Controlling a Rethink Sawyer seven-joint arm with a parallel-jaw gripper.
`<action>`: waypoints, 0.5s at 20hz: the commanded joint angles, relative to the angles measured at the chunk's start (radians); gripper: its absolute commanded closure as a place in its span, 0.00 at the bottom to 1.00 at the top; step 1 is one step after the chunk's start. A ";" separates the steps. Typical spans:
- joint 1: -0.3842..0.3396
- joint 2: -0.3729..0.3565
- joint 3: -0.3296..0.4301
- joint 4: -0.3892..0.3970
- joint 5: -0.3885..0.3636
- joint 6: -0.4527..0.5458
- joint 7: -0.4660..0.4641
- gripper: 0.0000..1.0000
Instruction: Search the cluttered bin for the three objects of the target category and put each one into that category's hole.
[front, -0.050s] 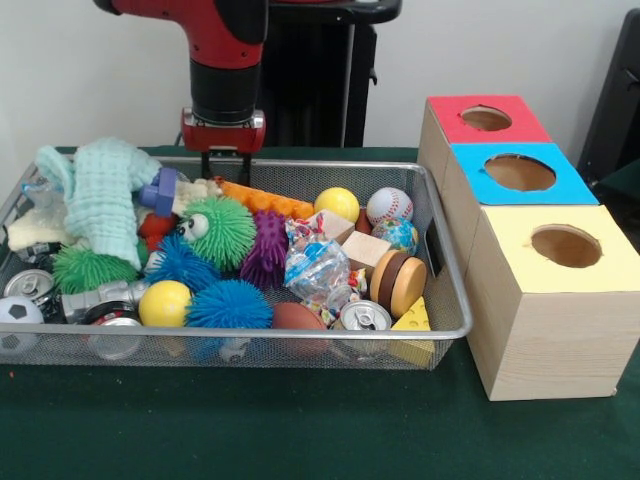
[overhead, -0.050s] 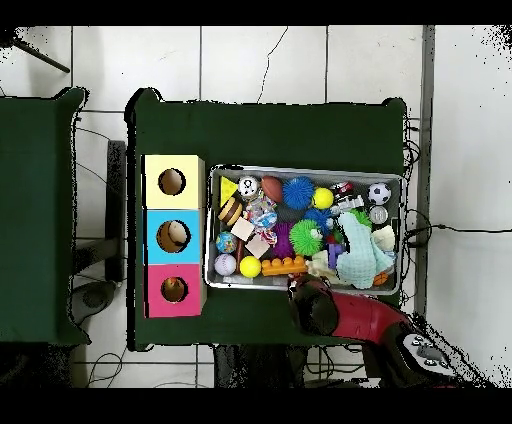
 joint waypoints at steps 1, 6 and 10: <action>-0.025 0.079 0.026 -0.156 -0.040 -0.097 0.104 1.00; -0.056 0.057 0.062 -0.133 -0.042 -0.088 0.103 1.00; -0.045 0.055 0.048 -0.140 -0.049 -0.067 0.094 1.00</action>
